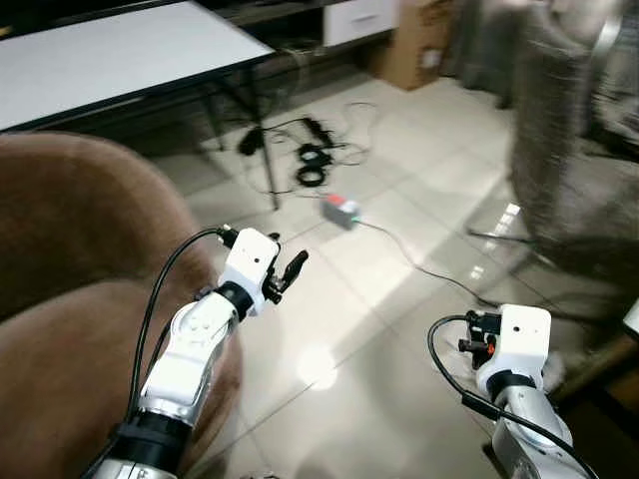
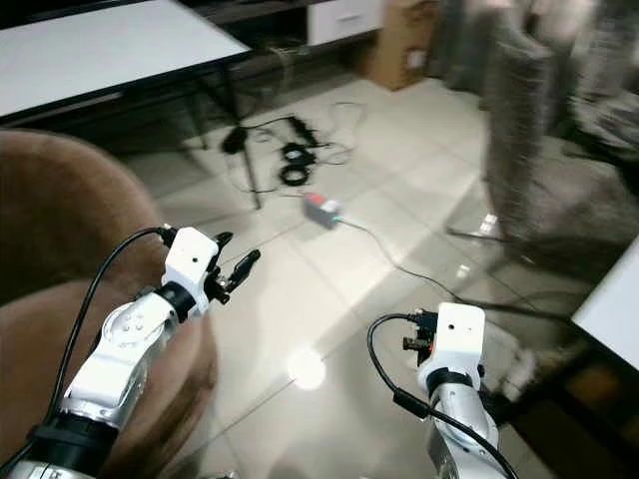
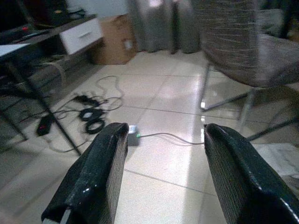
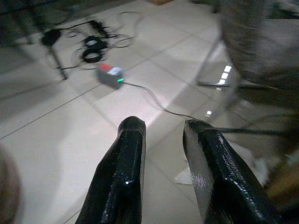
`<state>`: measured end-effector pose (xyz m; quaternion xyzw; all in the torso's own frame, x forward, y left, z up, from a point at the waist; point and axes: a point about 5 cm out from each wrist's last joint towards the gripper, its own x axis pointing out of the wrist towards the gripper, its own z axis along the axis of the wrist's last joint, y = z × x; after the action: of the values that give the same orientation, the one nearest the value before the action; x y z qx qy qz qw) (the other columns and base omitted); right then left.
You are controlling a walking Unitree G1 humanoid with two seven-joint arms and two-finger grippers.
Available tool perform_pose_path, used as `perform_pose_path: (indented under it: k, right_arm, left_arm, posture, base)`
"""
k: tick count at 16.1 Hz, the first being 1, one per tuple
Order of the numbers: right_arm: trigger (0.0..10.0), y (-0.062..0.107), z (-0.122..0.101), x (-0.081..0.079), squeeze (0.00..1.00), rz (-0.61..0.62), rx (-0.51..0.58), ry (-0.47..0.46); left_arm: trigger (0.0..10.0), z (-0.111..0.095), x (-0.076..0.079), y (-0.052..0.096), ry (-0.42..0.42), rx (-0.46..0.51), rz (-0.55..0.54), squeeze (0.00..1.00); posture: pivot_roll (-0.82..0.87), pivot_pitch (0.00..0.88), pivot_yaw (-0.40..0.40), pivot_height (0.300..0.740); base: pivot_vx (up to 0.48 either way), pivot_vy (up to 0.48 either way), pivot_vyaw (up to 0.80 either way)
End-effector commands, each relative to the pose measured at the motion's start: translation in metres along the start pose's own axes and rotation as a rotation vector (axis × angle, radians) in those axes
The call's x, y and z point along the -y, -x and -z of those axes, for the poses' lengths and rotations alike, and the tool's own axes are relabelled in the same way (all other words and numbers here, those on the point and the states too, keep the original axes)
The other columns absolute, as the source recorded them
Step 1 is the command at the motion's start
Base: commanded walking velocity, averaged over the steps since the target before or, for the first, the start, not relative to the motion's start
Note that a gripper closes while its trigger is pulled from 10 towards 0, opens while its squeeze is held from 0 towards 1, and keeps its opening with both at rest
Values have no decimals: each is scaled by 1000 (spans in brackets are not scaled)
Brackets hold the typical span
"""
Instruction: Move the pillow to the sofa from floor
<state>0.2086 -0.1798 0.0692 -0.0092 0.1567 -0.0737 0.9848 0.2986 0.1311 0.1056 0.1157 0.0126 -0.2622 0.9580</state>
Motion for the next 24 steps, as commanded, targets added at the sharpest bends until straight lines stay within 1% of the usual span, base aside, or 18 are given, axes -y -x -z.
perform_pose_path:
  k: [1,10,15,17,19,20,21,23,24]
  right_arm:
    - [10000,1,-1,-4,0,-27,19,12]
    - [10000,4,6,-3,0,-26,12,26]
    - [10000,4,10,-1,0,-9,-10,38]
    - [10000,4,13,2,0,12,-23,44]
    - [10000,5,16,7,0,50,-41,20]
    - [10000,5,16,7,0,42,-39,40]
    - [10000,5,14,6,0,29,-29,70]
    - [10000,5,14,5,0,14,-23,75]
    - [10000,6,12,2,0,-14,-14,84]
  left_arm:
    - [10000,2,-3,1,-24,-14,7,0]
    - [10000,4,-3,2,-36,-21,31,0]
    - [10000,6,-5,4,-44,-34,20,0]
    - [10000,4,-4,2,-48,-31,30,0]
    - [10000,4,-4,2,-53,-31,35,0]
    - [10000,4,-4,2,-54,-31,36,0]
    - [10000,4,-4,2,-53,-31,37,0]
    - [10000,4,-4,2,-53,-31,37,0]
    - [10000,4,-4,2,-49,-31,35,0]
  posture:
    - [16,0,46,740]
    - [15,0,57,740]
    - [18,0,59,740]
    - [17,0,64,740]
    - [14,0,68,740]
    - [14,0,68,740]
    - [11,2,72,740]
    - [11,2,72,740]
    - [7,2,74,740]
  base:
    - [0,0,800]
    - [0,0,800]
    - [0,0,800]
    - [0,0,531]
    - [0,0,0]
    - [0,0,0]
    - [0,0,800]
    - [0,0,800]
    - [0,0,800]
